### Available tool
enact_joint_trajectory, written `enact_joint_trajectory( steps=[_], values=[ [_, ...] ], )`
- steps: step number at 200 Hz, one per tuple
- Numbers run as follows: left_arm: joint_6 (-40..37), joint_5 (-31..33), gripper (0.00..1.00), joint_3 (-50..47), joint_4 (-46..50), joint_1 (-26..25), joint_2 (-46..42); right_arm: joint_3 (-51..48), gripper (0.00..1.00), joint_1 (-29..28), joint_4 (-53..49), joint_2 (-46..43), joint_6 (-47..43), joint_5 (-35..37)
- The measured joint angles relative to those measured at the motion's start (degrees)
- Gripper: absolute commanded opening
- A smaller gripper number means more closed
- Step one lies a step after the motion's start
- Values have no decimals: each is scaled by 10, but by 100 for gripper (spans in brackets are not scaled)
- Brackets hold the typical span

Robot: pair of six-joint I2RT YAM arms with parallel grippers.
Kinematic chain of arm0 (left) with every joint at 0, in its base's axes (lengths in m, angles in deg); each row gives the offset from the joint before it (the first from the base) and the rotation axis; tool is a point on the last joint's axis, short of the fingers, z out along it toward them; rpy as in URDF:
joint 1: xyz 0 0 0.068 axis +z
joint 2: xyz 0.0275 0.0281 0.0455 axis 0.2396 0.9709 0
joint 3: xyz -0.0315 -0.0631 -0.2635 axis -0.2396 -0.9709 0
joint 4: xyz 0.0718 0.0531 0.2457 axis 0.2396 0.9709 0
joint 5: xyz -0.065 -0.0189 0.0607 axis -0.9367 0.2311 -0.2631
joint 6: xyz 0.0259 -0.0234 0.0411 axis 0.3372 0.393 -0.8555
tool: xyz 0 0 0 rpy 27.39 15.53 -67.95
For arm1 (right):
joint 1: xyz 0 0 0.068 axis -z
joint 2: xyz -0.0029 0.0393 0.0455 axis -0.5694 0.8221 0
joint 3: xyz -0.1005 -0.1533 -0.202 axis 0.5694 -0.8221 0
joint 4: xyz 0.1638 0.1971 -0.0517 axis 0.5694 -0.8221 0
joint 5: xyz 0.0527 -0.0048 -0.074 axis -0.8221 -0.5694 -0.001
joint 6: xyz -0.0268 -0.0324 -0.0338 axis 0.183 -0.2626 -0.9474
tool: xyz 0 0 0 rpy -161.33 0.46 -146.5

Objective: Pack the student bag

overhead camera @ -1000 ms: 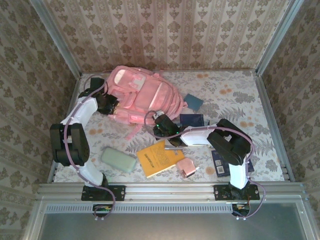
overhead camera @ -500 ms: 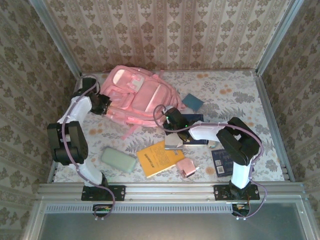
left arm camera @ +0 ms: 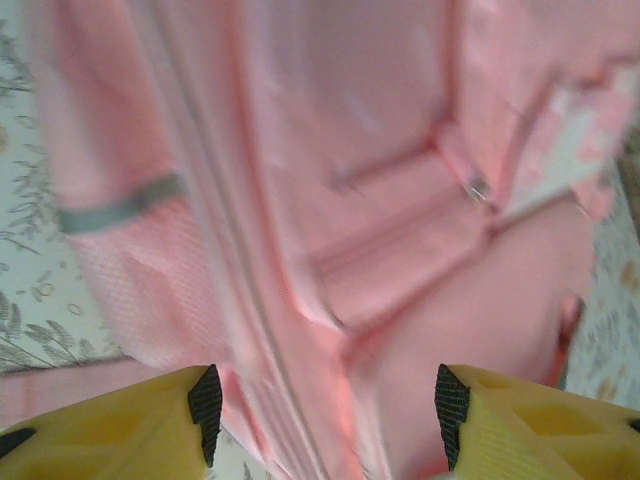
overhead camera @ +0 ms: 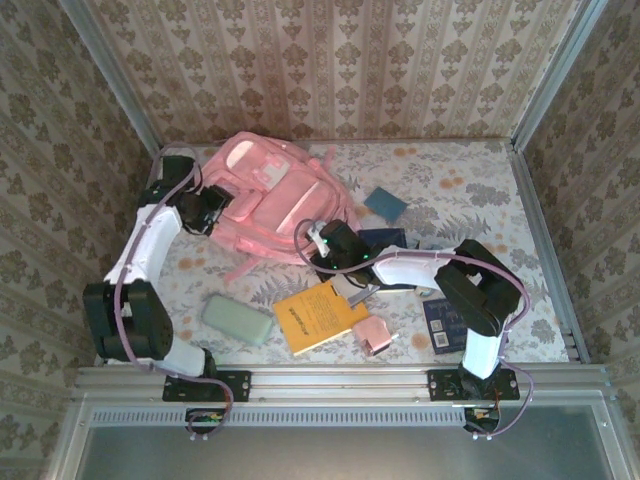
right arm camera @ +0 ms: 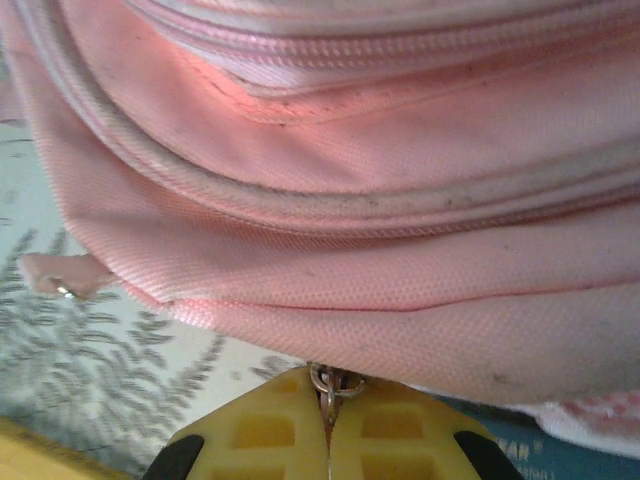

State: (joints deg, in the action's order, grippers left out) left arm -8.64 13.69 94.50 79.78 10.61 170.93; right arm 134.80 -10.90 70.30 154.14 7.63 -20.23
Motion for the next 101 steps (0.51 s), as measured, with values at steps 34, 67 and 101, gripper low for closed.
enact_joint_trajectory(
  steps=[34, 67, 101],
  values=[
    [-86, -16, 62, 30, 5, -61, -11, 22, 0, -13, 1, 0, 8, -31],
    [-145, -52, 62, 42, -2, -96, 4, 28, 0, -16, 11, 1, 20, -50],
    [-108, -74, 61, -80, -43, -113, -47, 28, 0, -16, 18, 9, 36, -60]
  ],
)
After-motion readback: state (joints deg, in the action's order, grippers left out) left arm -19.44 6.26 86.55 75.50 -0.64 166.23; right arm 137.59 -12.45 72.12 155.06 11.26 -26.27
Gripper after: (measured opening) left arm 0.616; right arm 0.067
